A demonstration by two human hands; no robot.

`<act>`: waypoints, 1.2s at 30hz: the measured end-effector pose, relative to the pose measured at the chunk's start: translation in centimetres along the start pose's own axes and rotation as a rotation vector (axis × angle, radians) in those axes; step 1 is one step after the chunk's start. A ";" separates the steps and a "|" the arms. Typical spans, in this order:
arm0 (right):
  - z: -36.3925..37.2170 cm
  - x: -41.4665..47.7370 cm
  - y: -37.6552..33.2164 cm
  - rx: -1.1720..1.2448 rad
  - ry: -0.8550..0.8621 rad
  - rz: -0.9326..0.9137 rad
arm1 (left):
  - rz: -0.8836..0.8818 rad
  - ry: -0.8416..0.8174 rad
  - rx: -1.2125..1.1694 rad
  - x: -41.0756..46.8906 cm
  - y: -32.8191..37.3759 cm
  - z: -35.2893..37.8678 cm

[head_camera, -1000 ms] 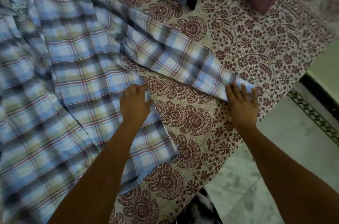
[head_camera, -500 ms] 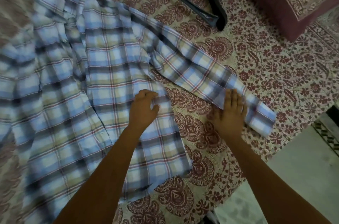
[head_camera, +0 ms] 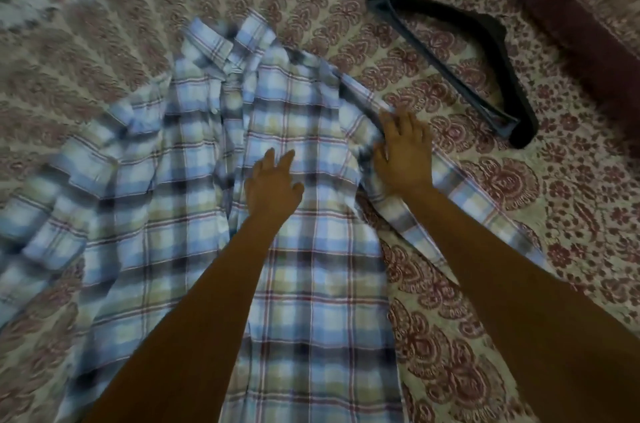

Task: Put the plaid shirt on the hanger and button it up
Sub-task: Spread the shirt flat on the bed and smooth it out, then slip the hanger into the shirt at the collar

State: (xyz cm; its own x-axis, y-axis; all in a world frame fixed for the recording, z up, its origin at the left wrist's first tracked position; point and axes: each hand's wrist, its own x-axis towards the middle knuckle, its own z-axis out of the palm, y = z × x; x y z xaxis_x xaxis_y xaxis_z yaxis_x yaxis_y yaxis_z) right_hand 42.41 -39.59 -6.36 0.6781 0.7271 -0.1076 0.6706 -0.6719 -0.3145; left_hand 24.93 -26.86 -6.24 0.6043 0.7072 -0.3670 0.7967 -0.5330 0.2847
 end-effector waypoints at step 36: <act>-1.5 12.4 4.9 -0.153 0.332 0.288 | 0.182 0.199 0.069 9.5 -0.3 -1.9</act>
State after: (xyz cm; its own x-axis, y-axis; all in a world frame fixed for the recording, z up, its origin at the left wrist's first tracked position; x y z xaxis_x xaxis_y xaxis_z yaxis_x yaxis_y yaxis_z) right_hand 54.58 -34.05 -7.84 0.8859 0.4404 0.1457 0.4609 -0.8709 -0.1705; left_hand 30.46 -19.11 -8.08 0.7303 0.6703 -0.1322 0.6775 -0.6855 0.2666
